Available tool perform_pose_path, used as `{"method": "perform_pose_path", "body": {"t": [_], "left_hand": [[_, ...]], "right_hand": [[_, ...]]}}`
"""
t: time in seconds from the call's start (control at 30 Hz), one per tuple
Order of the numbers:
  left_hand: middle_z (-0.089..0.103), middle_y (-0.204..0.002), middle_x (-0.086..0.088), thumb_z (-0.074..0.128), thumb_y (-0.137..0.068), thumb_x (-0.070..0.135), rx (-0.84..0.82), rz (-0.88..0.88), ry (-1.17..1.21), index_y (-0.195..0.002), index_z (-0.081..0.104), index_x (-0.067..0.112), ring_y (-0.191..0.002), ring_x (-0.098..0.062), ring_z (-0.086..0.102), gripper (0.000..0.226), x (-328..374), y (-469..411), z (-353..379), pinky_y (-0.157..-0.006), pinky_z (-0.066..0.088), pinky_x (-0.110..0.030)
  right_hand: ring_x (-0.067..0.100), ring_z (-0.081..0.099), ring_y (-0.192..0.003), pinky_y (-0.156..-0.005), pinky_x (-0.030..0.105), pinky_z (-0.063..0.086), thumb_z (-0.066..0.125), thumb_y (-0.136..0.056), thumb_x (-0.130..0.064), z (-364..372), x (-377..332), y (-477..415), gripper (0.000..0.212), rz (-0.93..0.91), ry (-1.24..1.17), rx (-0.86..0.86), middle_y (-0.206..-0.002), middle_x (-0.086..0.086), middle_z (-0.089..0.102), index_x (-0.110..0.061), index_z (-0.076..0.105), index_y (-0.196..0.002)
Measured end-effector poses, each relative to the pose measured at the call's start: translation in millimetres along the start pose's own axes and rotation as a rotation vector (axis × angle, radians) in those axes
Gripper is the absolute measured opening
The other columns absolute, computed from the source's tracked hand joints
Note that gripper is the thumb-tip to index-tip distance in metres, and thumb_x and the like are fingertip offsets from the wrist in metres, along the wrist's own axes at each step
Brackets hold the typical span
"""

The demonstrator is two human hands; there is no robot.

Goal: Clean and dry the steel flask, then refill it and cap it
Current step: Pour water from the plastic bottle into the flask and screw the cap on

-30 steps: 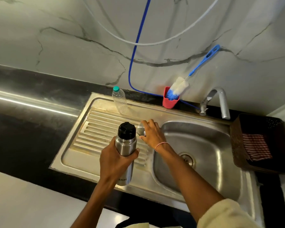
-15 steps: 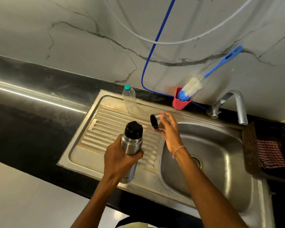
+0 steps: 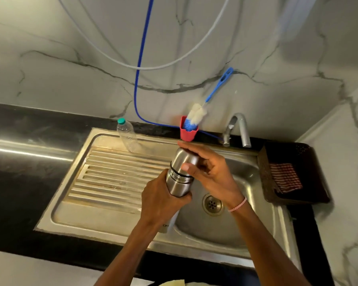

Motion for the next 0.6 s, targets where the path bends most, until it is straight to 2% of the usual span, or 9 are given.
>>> {"method": "perform_pose_path", "body": {"t": [0.07,0.17,0.27,0.37,0.47,0.6], "left_hand": [[0.063,-0.071,0.025,0.075,-0.052,0.059,-0.009,0.019,0.009,-0.093,0.056,0.042,-0.067,0.004,0.062,0.048,14.8,4.2,10.1,-0.063,0.048,-0.020],[0.068,-0.077,0.022,0.073,-0.052,0.065,-0.022,0.045,0.018,-0.104,0.060,0.041,-0.071,0.001,0.066,0.058,31.8,10.6,23.4,-0.067,0.057,-0.027],[0.070,-0.079,0.020,0.074,-0.053,0.064,-0.027,0.072,0.007,-0.113,0.063,0.036,-0.072,0.001,0.067,0.067,47.5,17.7,33.5,-0.069,0.060,-0.032],[0.071,-0.078,0.018,0.076,-0.052,0.063,-0.040,0.072,0.011,-0.100,0.061,0.043,-0.070,0.000,0.068,0.054,57.8,23.1,41.2,-0.069,0.060,-0.033],[0.070,-0.076,0.019,0.078,-0.052,0.061,-0.054,0.091,0.007,-0.087,0.053,0.050,-0.069,0.002,0.067,0.044,67.6,26.3,46.8,-0.067,0.059,-0.028],[0.069,-0.073,0.018,0.081,-0.054,0.058,-0.048,0.107,0.001,-0.085,0.056,0.046,-0.066,0.002,0.065,0.041,76.6,26.7,50.1,-0.062,0.055,-0.022]], "right_hand": [[0.025,0.061,-0.122,-0.096,0.049,0.056,0.076,-0.089,-0.022,-12.6,-3.6,11.0,0.050,-0.007,0.064,-0.003,-0.131,0.004,0.061,-0.016,0.062,-0.136],[0.022,0.061,-0.122,-0.096,0.045,0.057,0.076,-0.088,-0.024,-30.5,-12.2,24.8,0.050,-0.023,0.088,0.016,-0.131,0.000,0.061,-0.016,0.062,-0.136],[0.021,0.062,-0.122,-0.095,0.043,0.057,0.076,-0.088,-0.023,-48.3,-18.8,36.6,0.051,-0.045,0.112,0.022,-0.131,-0.001,0.061,-0.015,0.062,-0.136],[0.022,0.063,-0.120,-0.094,0.044,0.057,0.077,-0.088,-0.022,-61.2,-20.8,45.1,0.050,-0.039,0.137,0.038,-0.130,0.000,0.062,-0.015,0.062,-0.136],[0.023,0.064,-0.117,-0.094,0.045,0.057,0.077,-0.089,-0.022,-71.1,-22.9,49.8,0.050,-0.029,0.145,0.054,-0.126,0.002,0.062,-0.016,0.062,-0.136],[0.021,0.064,-0.116,-0.095,0.042,0.057,0.077,-0.088,-0.023,-79.2,-28.7,52.0,0.050,-0.021,0.147,0.046,-0.124,0.002,0.062,-0.017,0.063,-0.135]]}}
Point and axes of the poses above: each hand's wrist, its own y-axis away from the middle knuckle, its own z-axis out of the palm, x = y × z, the point moved 3 cm from there along -y, towards the middle knuckle
